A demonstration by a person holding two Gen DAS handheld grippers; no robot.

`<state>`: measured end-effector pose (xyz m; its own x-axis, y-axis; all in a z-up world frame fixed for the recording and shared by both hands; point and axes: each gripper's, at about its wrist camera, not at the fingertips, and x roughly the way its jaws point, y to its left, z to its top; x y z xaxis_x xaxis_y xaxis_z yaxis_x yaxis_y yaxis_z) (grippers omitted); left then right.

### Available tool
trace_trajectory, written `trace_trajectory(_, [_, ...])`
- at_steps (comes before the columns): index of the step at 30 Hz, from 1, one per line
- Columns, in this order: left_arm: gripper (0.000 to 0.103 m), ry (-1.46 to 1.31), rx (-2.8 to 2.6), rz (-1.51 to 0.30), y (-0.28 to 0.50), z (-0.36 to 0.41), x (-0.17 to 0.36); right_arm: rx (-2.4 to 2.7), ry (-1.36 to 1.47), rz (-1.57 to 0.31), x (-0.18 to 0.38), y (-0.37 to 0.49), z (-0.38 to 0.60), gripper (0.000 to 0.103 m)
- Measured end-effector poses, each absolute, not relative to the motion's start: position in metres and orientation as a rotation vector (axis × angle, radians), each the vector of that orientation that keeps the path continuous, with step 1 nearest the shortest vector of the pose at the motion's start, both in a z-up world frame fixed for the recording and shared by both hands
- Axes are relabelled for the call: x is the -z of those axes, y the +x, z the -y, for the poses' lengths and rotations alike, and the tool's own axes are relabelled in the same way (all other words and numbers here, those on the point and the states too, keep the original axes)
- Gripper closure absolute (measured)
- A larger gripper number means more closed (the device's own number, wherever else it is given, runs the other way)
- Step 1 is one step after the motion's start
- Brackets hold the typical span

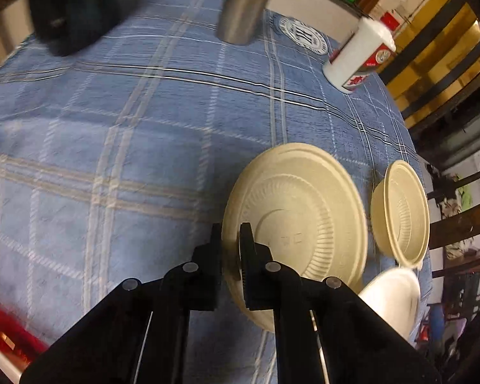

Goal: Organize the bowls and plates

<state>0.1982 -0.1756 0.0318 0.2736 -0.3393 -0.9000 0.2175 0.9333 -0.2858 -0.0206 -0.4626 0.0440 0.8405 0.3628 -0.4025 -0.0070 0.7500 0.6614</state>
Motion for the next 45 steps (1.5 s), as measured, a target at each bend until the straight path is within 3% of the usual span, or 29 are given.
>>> trace_trajectory(15, [0.095,-0.259,0.333,-1.208,0.036,0.062,-0.022,-0.380,0.493,-0.601,-0.051,-0.020,0.396,0.062])
trace_trajectory(27, [0.092,0.022,0.362,-1.078,0.025,0.077,-0.029,-0.376,0.642,-0.814,-0.010,-0.079,0.355,0.062])
trace_trajectory(37, [0.092,0.110,0.373,-1.032,0.017,0.079,-0.019,-0.359,0.644,-0.900,0.014,-0.073,0.321,0.062])
trace_trajectory(39, [0.091,0.102,0.388,-1.010,0.013,0.077,-0.020,-0.340,0.616,-0.909,0.015,-0.072,0.315,0.068])
trace_trajectory(41, [0.092,0.096,0.399,-0.993,0.010,0.076,-0.022,-0.339,0.603,-0.891,0.013,-0.072,0.310,0.084])
trace_trajectory(45, [0.089,0.107,0.426,-0.971,0.002,0.078,-0.024,-0.292,0.572,-0.859,0.006,-0.076,0.306,0.086])
